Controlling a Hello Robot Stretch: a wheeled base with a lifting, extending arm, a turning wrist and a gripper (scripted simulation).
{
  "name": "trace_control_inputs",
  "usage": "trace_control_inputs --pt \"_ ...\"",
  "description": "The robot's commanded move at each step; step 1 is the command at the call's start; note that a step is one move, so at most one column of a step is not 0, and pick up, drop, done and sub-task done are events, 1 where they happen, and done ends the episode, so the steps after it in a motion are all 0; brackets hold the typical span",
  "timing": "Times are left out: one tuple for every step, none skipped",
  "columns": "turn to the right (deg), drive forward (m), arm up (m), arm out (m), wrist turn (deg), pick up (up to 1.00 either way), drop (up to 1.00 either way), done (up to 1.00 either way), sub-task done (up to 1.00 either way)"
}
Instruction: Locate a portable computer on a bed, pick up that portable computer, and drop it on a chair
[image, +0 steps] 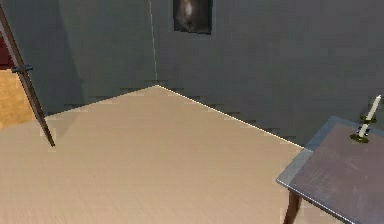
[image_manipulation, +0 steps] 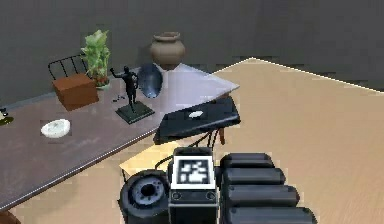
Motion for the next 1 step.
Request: trace_control_inputs --pt "0.0 0.00 0.00 0.46 0.0 0.00 0.00 0.00 0.00"
